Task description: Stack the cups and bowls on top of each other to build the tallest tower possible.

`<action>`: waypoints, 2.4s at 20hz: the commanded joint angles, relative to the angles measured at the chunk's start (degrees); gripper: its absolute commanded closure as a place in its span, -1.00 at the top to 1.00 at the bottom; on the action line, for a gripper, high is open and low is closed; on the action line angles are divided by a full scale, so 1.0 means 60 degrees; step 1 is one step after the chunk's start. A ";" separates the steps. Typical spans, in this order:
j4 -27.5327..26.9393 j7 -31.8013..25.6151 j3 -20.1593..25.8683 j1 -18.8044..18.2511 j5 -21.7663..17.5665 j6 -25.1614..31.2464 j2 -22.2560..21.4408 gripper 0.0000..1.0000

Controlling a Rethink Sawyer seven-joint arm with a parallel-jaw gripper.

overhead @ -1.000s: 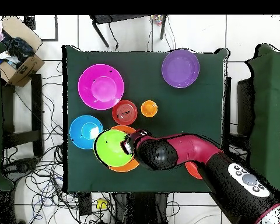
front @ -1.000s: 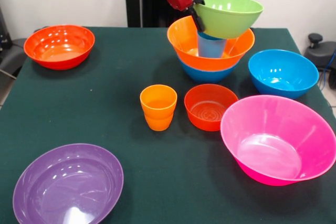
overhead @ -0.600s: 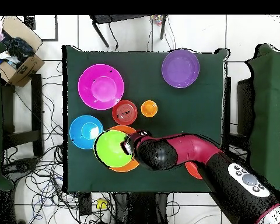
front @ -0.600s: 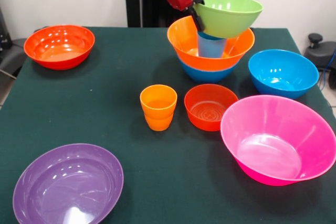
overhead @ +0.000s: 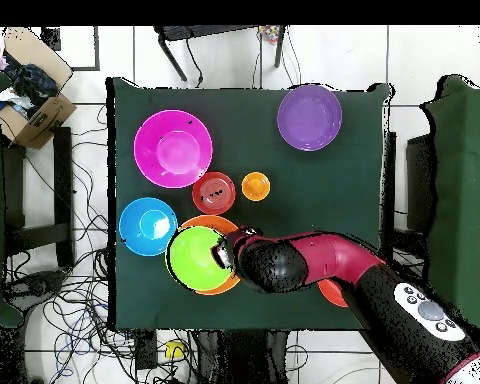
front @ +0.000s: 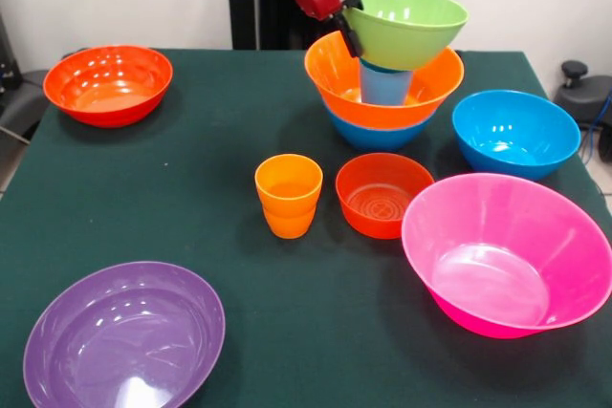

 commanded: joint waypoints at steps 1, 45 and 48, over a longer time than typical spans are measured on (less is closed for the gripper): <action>-0.0222 -0.0115 -0.0722 0.0124 -0.0731 0.0787 0.0321 -1.00; 0.0135 -0.0133 0.0244 0.0214 -0.0246 0.0779 -0.0017 1.00; 0.0303 -0.0127 0.0332 0.0103 -0.0183 0.0827 -0.0258 1.00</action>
